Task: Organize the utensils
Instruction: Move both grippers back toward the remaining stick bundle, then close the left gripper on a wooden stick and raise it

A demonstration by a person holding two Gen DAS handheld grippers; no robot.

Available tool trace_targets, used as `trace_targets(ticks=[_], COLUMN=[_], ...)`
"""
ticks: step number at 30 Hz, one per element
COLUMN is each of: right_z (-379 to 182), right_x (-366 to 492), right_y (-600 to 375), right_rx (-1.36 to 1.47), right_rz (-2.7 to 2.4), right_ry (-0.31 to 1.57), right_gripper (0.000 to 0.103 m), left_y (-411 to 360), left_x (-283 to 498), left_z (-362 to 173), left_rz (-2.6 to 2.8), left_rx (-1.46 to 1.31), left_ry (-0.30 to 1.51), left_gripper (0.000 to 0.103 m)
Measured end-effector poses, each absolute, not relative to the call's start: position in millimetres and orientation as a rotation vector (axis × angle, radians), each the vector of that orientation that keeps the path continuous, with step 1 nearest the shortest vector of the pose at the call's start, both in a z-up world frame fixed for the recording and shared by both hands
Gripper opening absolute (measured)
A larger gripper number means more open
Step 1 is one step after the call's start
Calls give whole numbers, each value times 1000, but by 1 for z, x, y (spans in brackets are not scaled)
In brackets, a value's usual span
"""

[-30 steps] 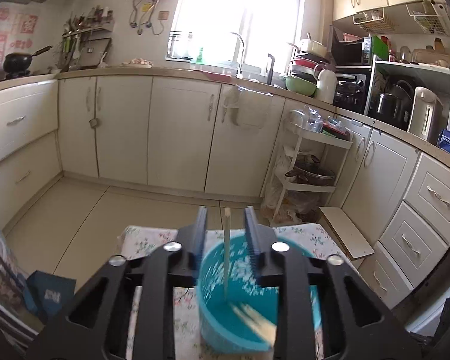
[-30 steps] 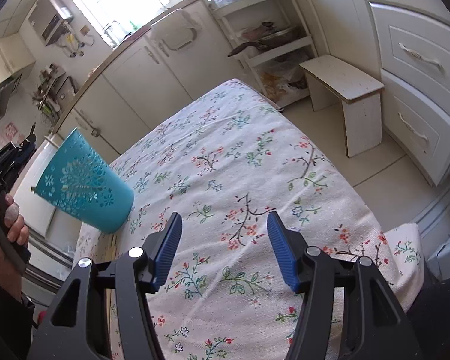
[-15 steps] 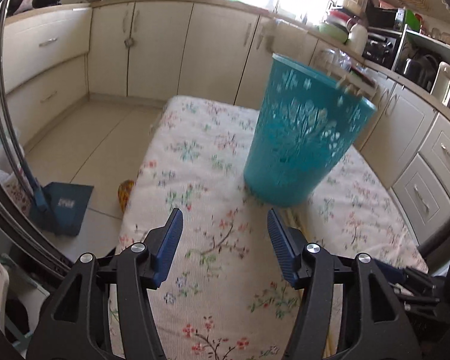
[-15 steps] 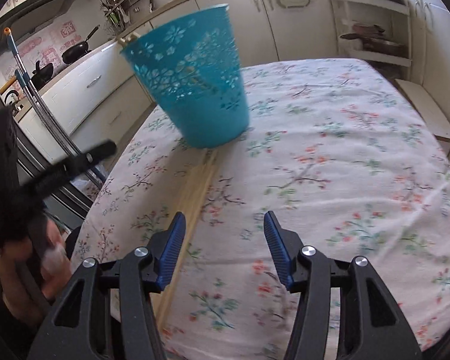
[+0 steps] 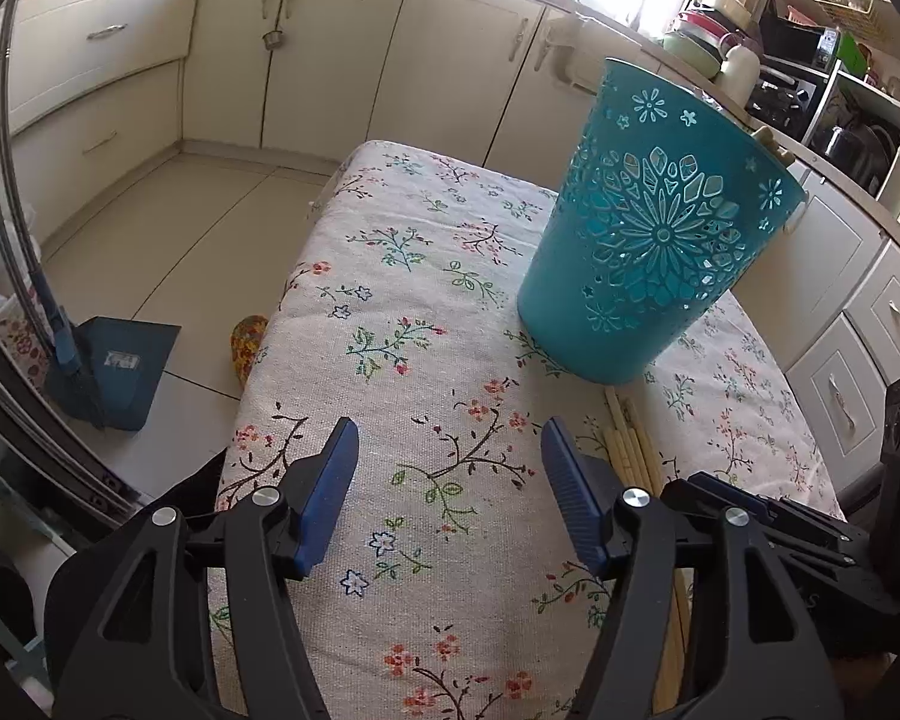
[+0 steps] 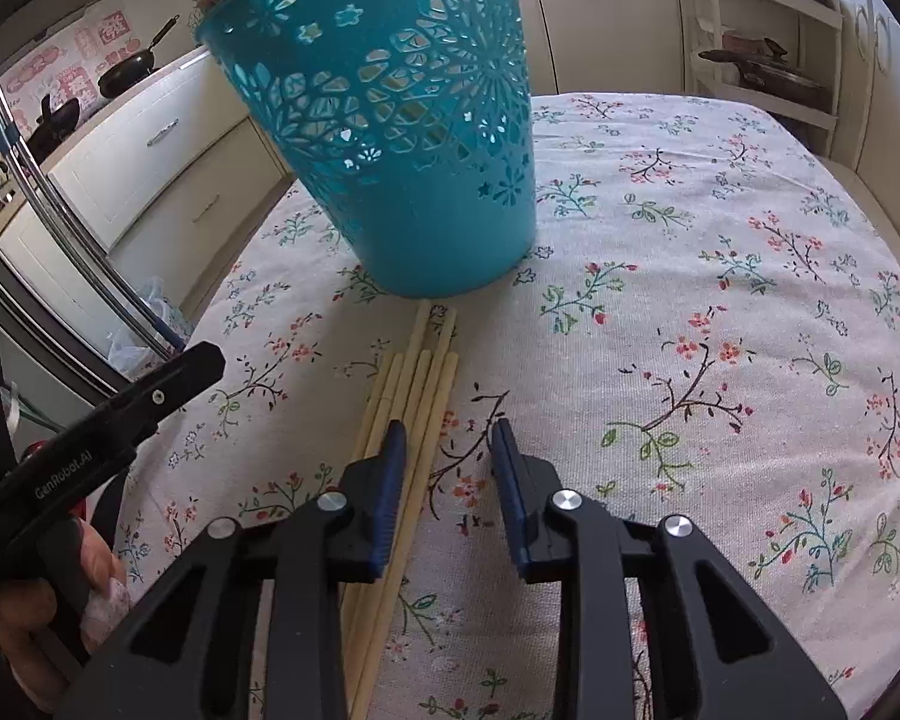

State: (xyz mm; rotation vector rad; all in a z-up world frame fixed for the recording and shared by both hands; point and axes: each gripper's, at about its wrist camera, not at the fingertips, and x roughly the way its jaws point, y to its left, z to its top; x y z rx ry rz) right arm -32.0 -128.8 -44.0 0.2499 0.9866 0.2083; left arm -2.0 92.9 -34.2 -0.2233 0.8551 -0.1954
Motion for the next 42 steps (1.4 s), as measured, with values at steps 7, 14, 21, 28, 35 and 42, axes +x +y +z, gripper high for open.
trace_targets(ticks=[7,14,21,28,35,42], right_z=[-43,-42,-45,-46,-46,-46], right_x=[-38,-47,-51,-53,-53,-52], right_y=[-112,-113,-132,-138,-140,-135], right_rx=[122,-19,84,135,150,122], right_rz=[182,213,241,263,273,252], right_ry=[957,956,945,941,942,933], right_gripper=[25,13,10,10,10,11], left_y=[85,75,26,9,0,-11], left_x=[0,1,-3,-1,3,3], left_z=[-37,-38,-37,-44,-46,-43], left_rz=[-206,-228,-329,-278,-243,-299], left_rx=[-202,-161,-17,74,150,181], left_ry=[879,919,982,1011,1025,1016], left_gripper=[63,64,64,64,62,17])
